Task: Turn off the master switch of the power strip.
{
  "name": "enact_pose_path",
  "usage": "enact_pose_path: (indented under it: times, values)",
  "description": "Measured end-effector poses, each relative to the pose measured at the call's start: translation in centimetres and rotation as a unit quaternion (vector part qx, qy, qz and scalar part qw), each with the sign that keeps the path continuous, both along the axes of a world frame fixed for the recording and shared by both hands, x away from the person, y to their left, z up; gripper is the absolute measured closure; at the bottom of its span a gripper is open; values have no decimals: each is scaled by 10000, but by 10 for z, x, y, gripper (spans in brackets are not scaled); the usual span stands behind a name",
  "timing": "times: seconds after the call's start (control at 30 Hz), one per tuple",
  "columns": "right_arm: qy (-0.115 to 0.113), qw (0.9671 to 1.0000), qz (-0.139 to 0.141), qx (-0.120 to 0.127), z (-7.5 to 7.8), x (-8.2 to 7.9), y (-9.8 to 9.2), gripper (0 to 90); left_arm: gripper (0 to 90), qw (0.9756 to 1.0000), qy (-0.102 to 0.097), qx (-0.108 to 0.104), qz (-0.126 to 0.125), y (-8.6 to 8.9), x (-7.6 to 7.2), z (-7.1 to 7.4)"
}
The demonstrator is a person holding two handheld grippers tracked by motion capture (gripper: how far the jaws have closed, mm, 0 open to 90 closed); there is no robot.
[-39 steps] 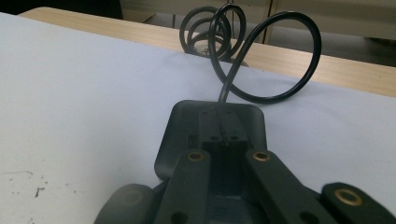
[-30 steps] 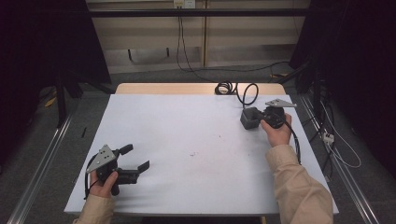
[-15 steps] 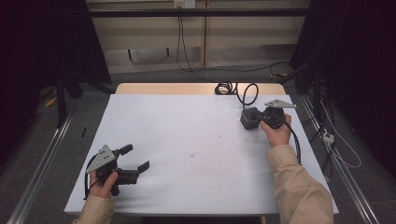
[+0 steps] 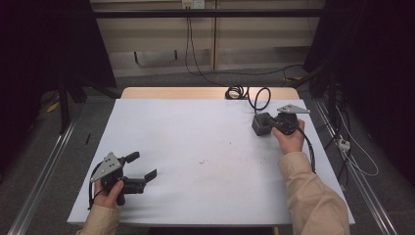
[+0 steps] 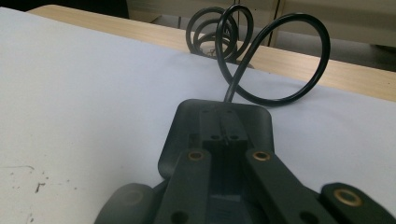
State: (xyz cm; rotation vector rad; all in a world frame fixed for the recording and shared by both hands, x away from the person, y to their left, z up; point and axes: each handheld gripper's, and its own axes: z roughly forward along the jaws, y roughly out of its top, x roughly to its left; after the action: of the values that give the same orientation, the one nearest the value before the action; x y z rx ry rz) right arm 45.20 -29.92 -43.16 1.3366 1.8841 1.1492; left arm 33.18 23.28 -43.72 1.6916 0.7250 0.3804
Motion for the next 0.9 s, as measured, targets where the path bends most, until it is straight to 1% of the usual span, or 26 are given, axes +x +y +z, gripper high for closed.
enact_pose_path:
  times: [0.1,0.17,0.27,0.6,0.7,0.83,0.9]
  values:
    - [-4,10000,-4,4,0,0,0,900,42,10000,14,-21,2,0,0,0]
    - [-7,10000,-7,-4,0,0,0,900,42,10000,-9,21,-18,0,0,0]
    - [-8,10000,0,30,0,0,-1,900,42,10000,-3,27,-18,0,0,0]
    - [-30,9998,2,-181,1,-1,3,900,42,10000,8,7,-2,-1,-1,-1]
    - [-26,9999,3,-128,0,-1,2,900,42,10000,-4,53,-40,-1,0,-1]
    - [-30,9999,-2,-127,0,-1,2,900,42,10000,-8,44,-32,0,-1,-1]
    - [-39,9999,-8,-165,0,-1,3,900,42,10000,-6,39,-17,0,-1,-1]
